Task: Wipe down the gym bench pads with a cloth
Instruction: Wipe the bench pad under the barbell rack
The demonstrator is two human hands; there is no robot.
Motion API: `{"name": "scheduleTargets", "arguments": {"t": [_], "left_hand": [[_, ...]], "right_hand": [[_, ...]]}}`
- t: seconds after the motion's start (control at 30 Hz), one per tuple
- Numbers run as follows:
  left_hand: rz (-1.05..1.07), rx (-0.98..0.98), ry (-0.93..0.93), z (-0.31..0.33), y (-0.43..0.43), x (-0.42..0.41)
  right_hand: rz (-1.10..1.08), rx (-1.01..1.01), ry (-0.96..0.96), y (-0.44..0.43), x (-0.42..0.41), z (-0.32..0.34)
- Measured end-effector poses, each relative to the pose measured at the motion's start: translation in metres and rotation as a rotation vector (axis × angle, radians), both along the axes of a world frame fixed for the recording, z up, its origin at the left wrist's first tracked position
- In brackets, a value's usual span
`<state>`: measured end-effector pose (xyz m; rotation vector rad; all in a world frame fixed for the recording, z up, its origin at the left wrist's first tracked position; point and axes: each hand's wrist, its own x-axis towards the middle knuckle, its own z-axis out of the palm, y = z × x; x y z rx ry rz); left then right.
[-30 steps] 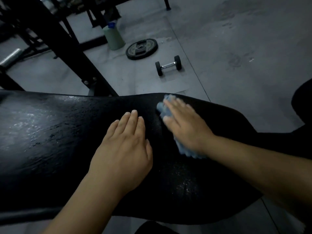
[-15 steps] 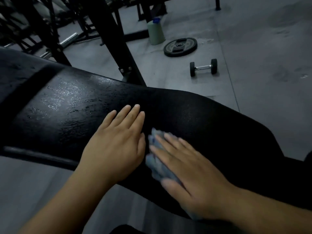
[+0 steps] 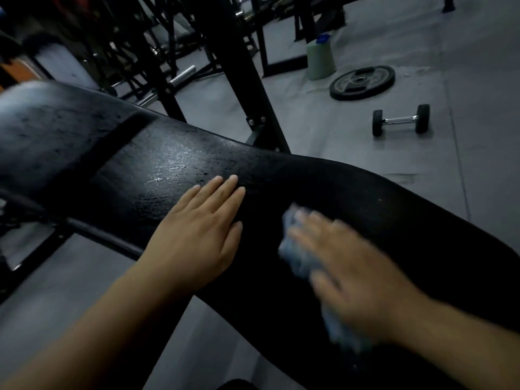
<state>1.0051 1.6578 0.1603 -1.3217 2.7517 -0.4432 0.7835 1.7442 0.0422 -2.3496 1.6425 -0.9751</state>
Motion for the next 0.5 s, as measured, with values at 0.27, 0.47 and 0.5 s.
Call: {"name": "scheduleTargets", "arguments": {"t": [0.27, 0.47, 0.5], "left_hand": [[0.109, -0.069, 0.003, 0.014, -0.024, 0.019], [0.091, -0.081, 0.014, 0.012, -0.023, 0.024], [0.088, -0.080, 0.021, 0.012, -0.024, 0.024]], "right_hand": [[0.113, -0.050, 0.020, -0.024, 0.053, 0.027], [-0.253, 0.073, -0.125, -0.124, 0.025, 0.049], [-0.245, 0.058, -0.111, -0.124, 0.044, 0.056]]}}
